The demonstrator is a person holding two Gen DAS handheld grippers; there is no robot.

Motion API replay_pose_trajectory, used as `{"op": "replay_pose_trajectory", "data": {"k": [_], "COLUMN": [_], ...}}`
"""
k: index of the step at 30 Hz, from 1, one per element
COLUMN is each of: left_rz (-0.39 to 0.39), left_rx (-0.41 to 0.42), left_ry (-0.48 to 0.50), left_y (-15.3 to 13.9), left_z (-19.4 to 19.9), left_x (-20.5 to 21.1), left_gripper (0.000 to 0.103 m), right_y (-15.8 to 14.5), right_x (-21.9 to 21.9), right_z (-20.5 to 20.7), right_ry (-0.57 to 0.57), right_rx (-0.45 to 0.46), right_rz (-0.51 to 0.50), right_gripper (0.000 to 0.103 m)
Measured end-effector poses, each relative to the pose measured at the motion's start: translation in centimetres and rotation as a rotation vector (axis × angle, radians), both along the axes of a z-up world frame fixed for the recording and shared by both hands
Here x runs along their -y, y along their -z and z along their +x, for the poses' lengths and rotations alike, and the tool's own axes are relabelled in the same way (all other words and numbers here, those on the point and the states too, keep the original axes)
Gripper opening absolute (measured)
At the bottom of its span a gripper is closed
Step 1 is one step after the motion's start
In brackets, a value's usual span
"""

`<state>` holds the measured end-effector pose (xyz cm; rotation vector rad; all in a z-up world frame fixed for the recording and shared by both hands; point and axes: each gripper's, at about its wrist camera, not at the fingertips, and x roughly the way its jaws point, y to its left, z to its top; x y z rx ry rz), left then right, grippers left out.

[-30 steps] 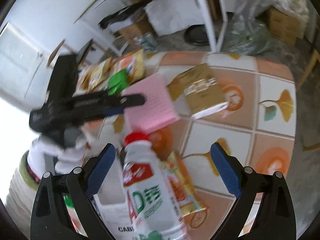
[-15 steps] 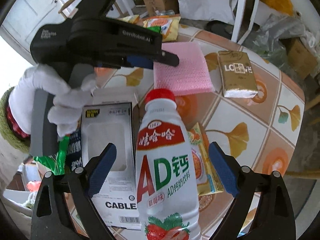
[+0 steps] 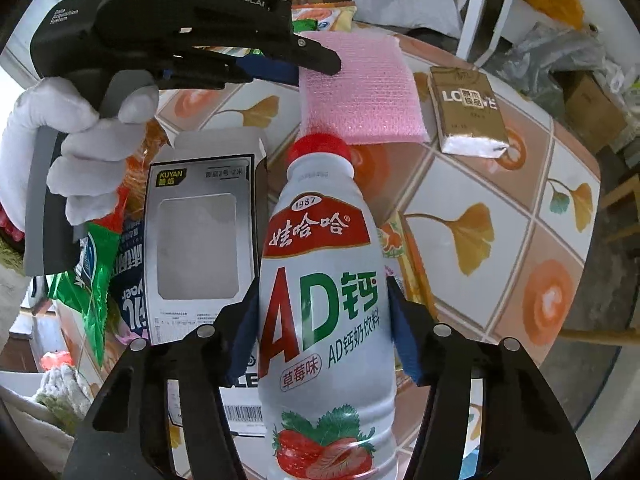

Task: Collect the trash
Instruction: 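Grasp the pink mesh cloth with the left tool while the right tool grasps the white AD milk bottle, then carry the pink cloth and AD bottle over to the blue wastebasket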

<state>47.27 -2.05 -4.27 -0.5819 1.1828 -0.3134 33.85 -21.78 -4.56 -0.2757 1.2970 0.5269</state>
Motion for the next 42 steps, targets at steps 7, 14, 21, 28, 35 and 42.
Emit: {"op": "replay_pose_trajectory", "data": {"k": [7, 14, 21, 28, 35, 42], "left_rz": [-0.02, -0.019, -0.008, 0.044, 0.056, 0.007], "left_rx": [0.035, 0.074, 0.135, 0.207, 0.277, 0.351], "left_ry": [0.01, 0.027, 0.079, 0.157, 0.237, 0.255], "left_y": [-1.0, -2.5, -4.6, -7.0, -8.6, -9.4], "left_z": [-0.9, -1.9, -4.0, -8.1, -14.8, -21.6], "left_x": [0.0, -0.1, 0.4, 1.4, 2.6, 2.6], "left_gripper": [0.027, 0.027, 0.027, 0.027, 0.027, 0.027], "right_y": [-1.0, -1.8, -3.2, -4.7, -5.0, -4.8], "right_x": [0.1, 1.2, 2.7, 4.6, 6.2, 8.0], "right_z": [-1.2, -2.0, -4.1, -7.2, -10.9, -15.9], "right_ry": [0.022, 0.055, 0.13, 0.222, 0.304, 0.403], "right_rx": [0.056, 0.083, 0.101, 0.119, 0.147, 0.165], "right_rz": [-0.026, -0.028, 0.016, 0.092, 0.125, 0.163], "right_gripper": [0.055, 0.055, 0.055, 0.055, 0.055, 0.055]}}
